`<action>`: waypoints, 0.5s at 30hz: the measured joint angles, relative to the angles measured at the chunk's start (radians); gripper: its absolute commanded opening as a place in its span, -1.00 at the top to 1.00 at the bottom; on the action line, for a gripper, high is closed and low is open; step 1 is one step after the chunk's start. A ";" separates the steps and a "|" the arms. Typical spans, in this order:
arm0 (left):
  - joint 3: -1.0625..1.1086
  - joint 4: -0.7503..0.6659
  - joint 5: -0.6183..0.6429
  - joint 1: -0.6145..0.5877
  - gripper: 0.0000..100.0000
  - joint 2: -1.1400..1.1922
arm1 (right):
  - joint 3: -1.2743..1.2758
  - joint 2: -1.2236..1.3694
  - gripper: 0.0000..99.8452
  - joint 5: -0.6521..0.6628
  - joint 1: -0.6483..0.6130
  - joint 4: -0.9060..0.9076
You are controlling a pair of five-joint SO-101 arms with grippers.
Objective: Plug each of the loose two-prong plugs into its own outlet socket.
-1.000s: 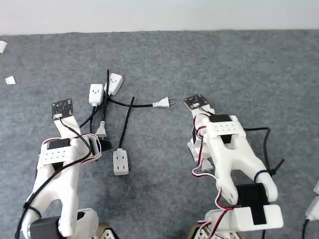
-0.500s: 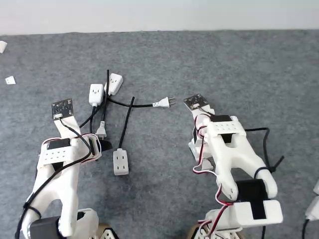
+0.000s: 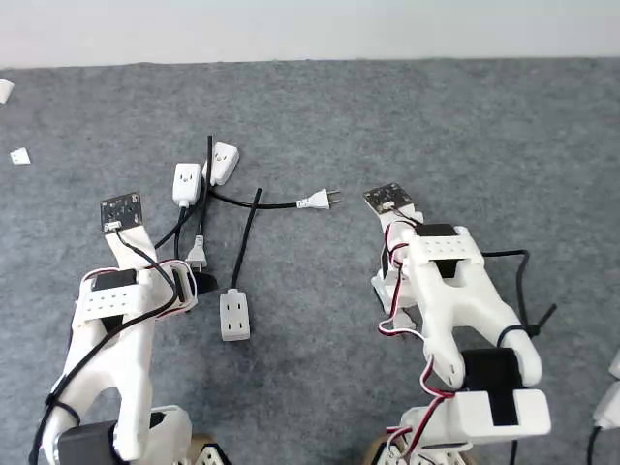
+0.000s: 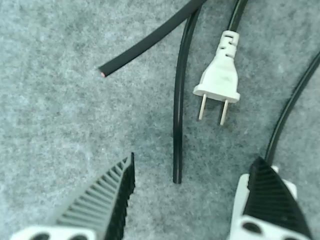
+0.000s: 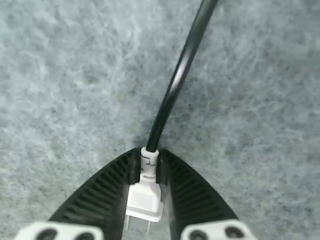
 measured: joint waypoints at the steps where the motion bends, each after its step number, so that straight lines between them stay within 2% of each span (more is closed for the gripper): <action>1: 0.000 0.000 0.000 0.000 0.32 0.000 | 0.000 0.000 0.98 0.000 0.008 0.000; 6: 0.000 0.000 0.000 0.000 0.32 0.000 | -0.005 0.002 0.98 0.000 0.028 0.015; 9: 0.000 0.000 0.000 0.000 0.32 0.000 | -0.054 -0.012 0.98 0.000 0.025 0.114; 15: 0.000 0.000 0.000 0.000 0.32 0.000 | -0.166 -0.215 0.98 -0.017 -0.106 0.364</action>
